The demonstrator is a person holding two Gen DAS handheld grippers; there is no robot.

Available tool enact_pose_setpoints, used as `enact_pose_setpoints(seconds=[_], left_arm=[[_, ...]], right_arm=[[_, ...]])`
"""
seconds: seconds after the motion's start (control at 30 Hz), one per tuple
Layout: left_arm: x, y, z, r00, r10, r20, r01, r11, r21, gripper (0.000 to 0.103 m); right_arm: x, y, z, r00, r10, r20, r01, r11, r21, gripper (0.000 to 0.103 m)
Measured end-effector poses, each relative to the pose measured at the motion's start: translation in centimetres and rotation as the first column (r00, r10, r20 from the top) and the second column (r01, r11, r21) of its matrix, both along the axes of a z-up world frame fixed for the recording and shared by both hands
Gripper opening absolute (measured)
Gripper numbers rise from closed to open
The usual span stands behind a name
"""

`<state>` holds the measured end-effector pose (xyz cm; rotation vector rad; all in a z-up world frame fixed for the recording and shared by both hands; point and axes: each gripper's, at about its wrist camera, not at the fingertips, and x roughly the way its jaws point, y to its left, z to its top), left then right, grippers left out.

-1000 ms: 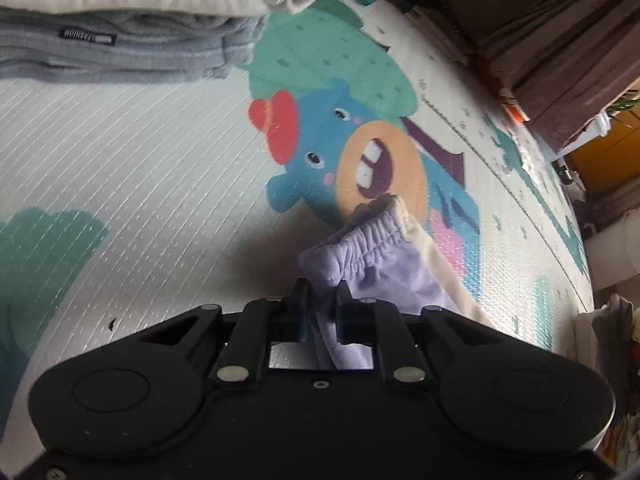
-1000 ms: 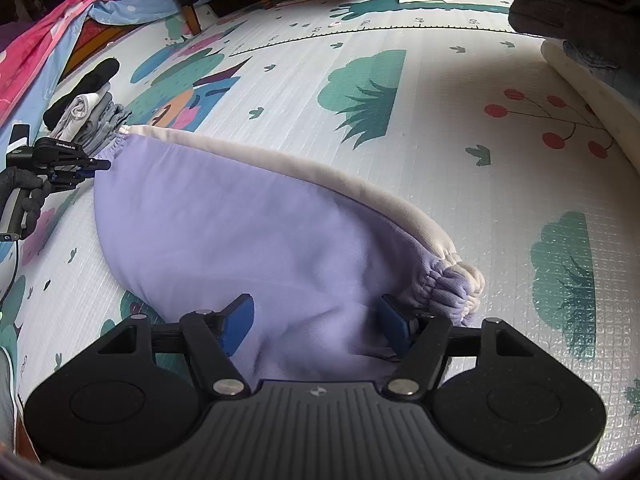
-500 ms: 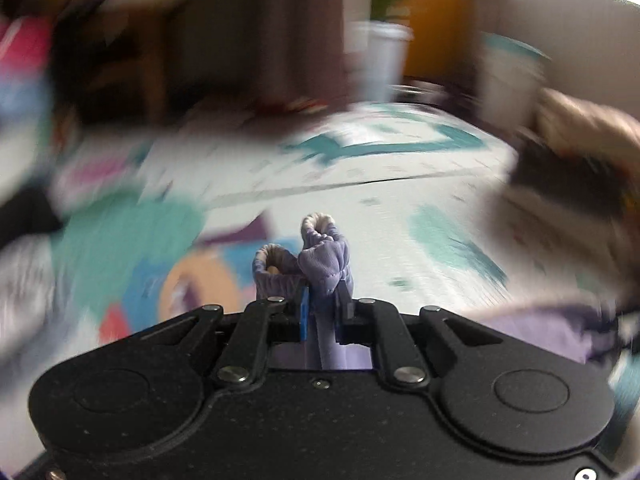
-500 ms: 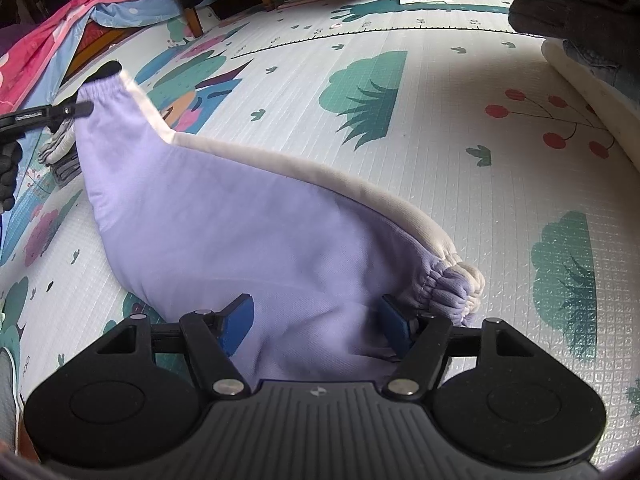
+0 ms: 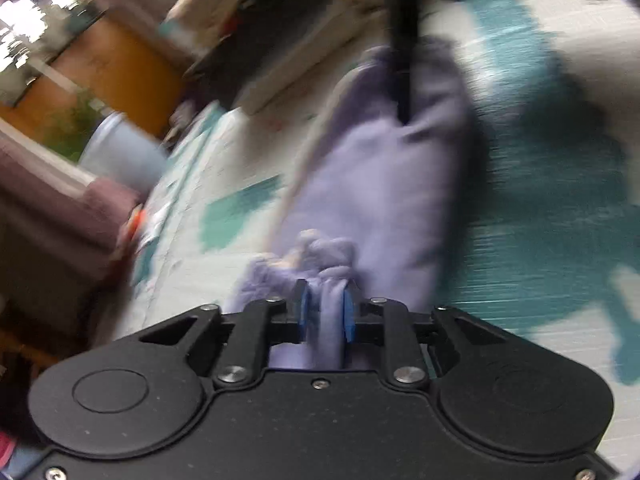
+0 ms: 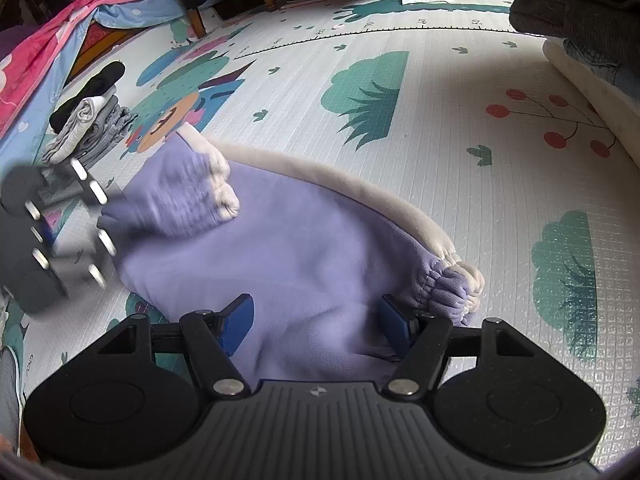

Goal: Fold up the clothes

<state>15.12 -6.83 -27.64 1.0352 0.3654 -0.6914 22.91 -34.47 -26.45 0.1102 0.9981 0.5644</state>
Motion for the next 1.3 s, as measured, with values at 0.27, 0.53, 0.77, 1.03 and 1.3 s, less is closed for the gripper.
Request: enact_pose_setpoints(seconds=[0.27,0.53,0.77,1.03,1.3], left_arm=[[1.9,4.0,5.3,0.962,0.199,-0.185,-0.248,0.922,-0.297,0.043],[8.7,1.2,3.0,0.832,0.263,-0.488,-0.421,0.873,-0.248,0.033],[8.3,3.9,6.4,0.807,0.2,-0.556,-0.42,0.856,-0.302,0.0],[8.5,3.3,4.2,0.747,0.187,-0.638,-0.443,0.855,-0.268,0.004],[5.7,3.8,6.3,0.826,0.087,-0.557,-0.337,0.868,-0.364,0.05]], right_arm=[[-0.7,-1.2,0.8,0.999,-0.035,0.018,0.034,0.999,0.032,0.068],[-1.0,-1.5,1.1,0.998,-0.058,0.01,0.057,0.998,0.039,0.069],[-0.8,-1.5,0.9,0.999,-0.049,0.003,0.049,0.998,0.046,0.069],[-0.9,-1.5,0.8,0.999,-0.048,0.003,0.048,0.998,0.042,0.069],[-1.1,-1.7,0.7,1.0,-0.03,0.005,0.03,0.999,0.039,0.069]])
